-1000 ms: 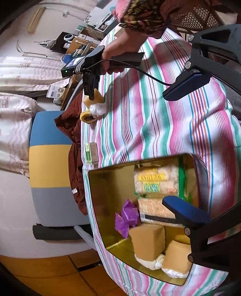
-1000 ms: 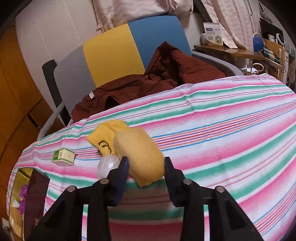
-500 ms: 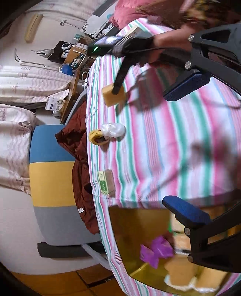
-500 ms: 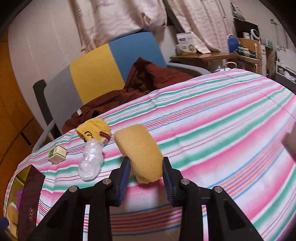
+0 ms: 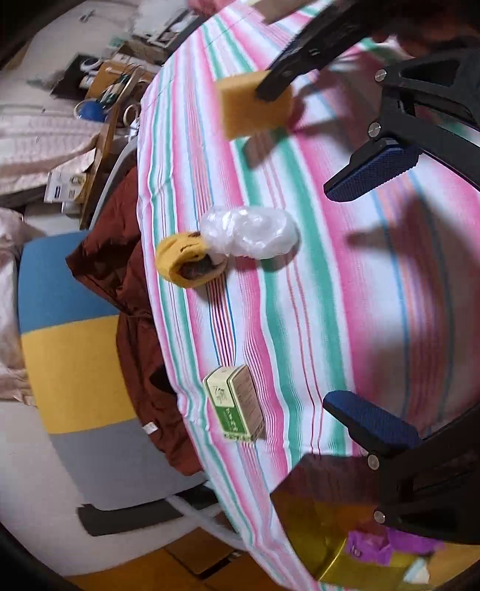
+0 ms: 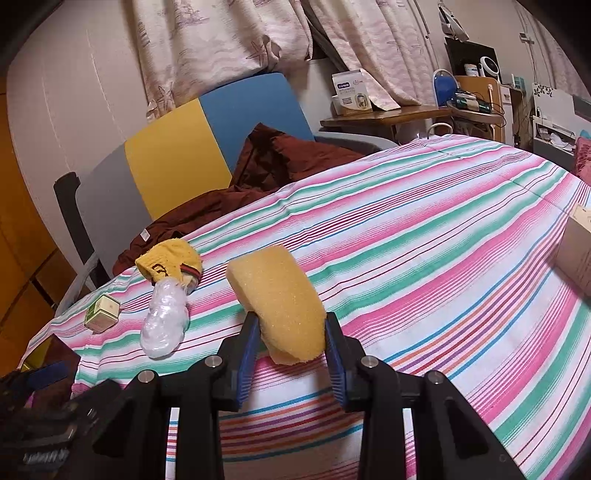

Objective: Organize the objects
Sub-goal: 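Grasp the plastic-wrapped bundle with the left gripper while the right holds the sponge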

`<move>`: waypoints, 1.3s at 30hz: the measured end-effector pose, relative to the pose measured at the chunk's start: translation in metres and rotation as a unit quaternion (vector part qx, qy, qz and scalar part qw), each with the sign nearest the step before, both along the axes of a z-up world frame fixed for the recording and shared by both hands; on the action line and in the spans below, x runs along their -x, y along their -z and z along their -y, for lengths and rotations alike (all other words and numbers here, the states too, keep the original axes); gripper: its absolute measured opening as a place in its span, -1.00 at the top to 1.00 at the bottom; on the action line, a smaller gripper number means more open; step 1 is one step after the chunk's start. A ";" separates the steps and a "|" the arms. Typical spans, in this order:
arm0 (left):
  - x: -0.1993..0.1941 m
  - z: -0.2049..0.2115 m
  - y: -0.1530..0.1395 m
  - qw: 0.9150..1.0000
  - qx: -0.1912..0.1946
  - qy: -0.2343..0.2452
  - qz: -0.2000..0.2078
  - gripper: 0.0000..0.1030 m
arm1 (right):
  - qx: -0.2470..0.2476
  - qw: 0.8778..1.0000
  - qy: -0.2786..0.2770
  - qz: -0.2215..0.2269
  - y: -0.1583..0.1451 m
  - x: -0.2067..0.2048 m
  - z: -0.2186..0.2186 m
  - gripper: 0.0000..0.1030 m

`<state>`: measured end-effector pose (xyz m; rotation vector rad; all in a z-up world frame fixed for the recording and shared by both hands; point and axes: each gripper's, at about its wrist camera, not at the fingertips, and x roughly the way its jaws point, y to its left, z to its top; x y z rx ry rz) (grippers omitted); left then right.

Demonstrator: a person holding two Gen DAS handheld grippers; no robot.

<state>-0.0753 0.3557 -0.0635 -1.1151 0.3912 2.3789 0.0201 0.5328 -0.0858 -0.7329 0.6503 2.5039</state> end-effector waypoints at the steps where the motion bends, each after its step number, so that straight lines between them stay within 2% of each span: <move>1: 0.004 -0.002 0.001 1.000 -0.004 -0.003 0.003 -1.00 | 0.000 1.000 0.001 -0.001 0.000 0.000 0.000 0.35; 4: 0.014 -0.010 0.002 1.000 -0.015 -0.004 0.005 -1.00 | 0.003 1.000 0.003 -0.004 0.002 -0.002 -0.002 0.35; 9: 0.020 -0.033 -0.001 0.999 -0.024 0.018 -0.014 -0.99 | 0.009 1.000 0.008 -0.006 0.004 -0.004 -0.004 0.34; 12: 0.024 -0.044 0.000 0.999 -0.030 0.025 -0.013 -0.89 | 0.012 1.000 0.010 -0.008 0.005 -0.005 -0.006 0.34; 19: 0.033 -0.063 0.015 0.999 -0.013 0.035 -0.012 -0.41 | 0.015 1.000 0.012 -0.011 0.007 -0.006 -0.006 0.34; 21: 0.033 -0.065 0.021 0.999 -0.013 0.042 -0.007 -0.19 | 0.016 1.000 0.012 -0.012 0.007 -0.006 -0.007 0.34; 22: 0.034 -0.066 0.024 0.999 -0.012 0.048 0.002 0.08 | 0.016 1.000 0.012 -0.012 0.007 -0.005 -0.007 0.34; 25: 0.032 -0.066 0.025 0.999 -0.017 0.051 -0.002 0.29 | 0.017 1.000 0.014 -0.013 0.008 -0.006 -0.007 0.34; 31: 0.022 -0.064 0.025 0.998 -0.012 0.053 -0.019 0.33 | 0.019 1.000 0.018 -0.014 0.008 -0.007 -0.008 0.34; 39: -0.012 -0.046 0.014 0.996 -0.016 0.051 -0.073 0.33 | 0.005 1.000 0.020 -0.005 0.007 -0.004 -0.004 0.34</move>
